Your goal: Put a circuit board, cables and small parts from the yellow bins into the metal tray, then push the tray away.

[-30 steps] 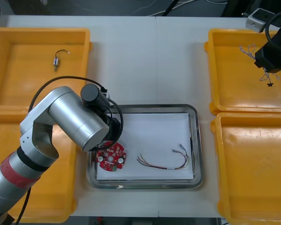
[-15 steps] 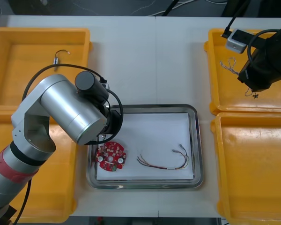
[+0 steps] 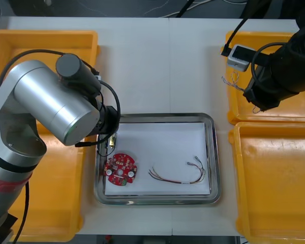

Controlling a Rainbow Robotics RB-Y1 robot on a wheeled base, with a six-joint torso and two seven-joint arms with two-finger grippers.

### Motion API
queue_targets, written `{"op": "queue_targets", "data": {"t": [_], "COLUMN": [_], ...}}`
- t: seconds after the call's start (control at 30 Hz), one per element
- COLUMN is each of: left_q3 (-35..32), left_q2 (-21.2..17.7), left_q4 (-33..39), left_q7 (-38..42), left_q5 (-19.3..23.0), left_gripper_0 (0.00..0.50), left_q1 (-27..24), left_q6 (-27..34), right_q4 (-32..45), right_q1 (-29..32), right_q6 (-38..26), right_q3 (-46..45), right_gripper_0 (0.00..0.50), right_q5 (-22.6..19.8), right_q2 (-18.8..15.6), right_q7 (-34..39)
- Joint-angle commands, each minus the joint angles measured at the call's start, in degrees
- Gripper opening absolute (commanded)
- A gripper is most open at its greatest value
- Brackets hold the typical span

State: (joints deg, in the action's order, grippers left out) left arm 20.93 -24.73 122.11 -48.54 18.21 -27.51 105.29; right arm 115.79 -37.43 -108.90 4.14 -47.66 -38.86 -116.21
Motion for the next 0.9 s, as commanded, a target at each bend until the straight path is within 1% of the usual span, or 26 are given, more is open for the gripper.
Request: {"op": "queue_targets", "data": {"t": [0.03, 0.2, 0.23, 0.33, 0.4, 0.57, 0.67, 0.77, 0.83, 0.9], "left_q3": [-3.88, -6.96, -8.01, -10.74, -12.94, -16.36, -17.24, -17.77, -18.47, -19.62], "left_q2": [0.12, -0.06, -0.14, -0.58, -1.46, -4.63, -6.56, -8.23, -8.84, -9.37], "left_q4": [2.26, 2.08, 2.08, 2.08, 2.08, 0.41, -1.96, -5.21, -7.94, -12.6], "left_q7": [-1.91, -3.05, -3.32, -4.11, -4.72, -5.95, -6.83, -8.15, -10.09, -12.9], "left_q5": [-0.19, 1.48, 2.53, 4.91, 7.54, 11.23, 11.67, 10.71, 10.0, 9.3], "left_gripper_0": [0.46, 0.485, 0.491, 0.5, 0.5, 0.5, 0.5, 0.5, 0.5, 0.5], "left_q1": [-2.81, -4.3, -5.18, -7.11, -8.43, -10.1, -10.98, -12.04, -12.74, -13.88], "left_q6": [0.62, 2.82, 4.31, 4.71, 4.71, 4.71, 4.71, 4.71, 4.71, 4.71], "right_q4": [5.15, 7.61, 8.05, 8.66, 9.01, 9.37, 9.45, 9.45, 9.37, 9.37], "right_q1": [2.19, 3.6, 3.86, 4.12, 4.21, 4.21, 4.21, 4.21, 4.21, 3.77], "right_q6": [0.62, 2.2, 2.64, 3.96, 5.19, 7.74, 9.5, 11.61, 12.75, 13.81], "right_q3": [3.6, 6.76, 7.82, 10.01, 12.04, 16.87, 19.59, 22.32, 23.72, 25.92], "right_gripper_0": [0.0, 0.0, 0.0, 0.0, 0.0, 0.0, 0.0, 0.0, 0.0, 0.0], "right_q5": [1.69, 2.66, 2.84, 3.54, 4.77, 7.76, 8.81, 9.69, 10.22, 10.57], "right_q2": [0.63, 0.63, 0.63, 0.63, 0.63, 0.54, 0.28, 0.1, 0.1, 0.19], "right_q7": [1.07, 1.43, 1.6, 1.87, 2.04, 1.87, 1.6, 1.34, 1.25, 1.07]}}
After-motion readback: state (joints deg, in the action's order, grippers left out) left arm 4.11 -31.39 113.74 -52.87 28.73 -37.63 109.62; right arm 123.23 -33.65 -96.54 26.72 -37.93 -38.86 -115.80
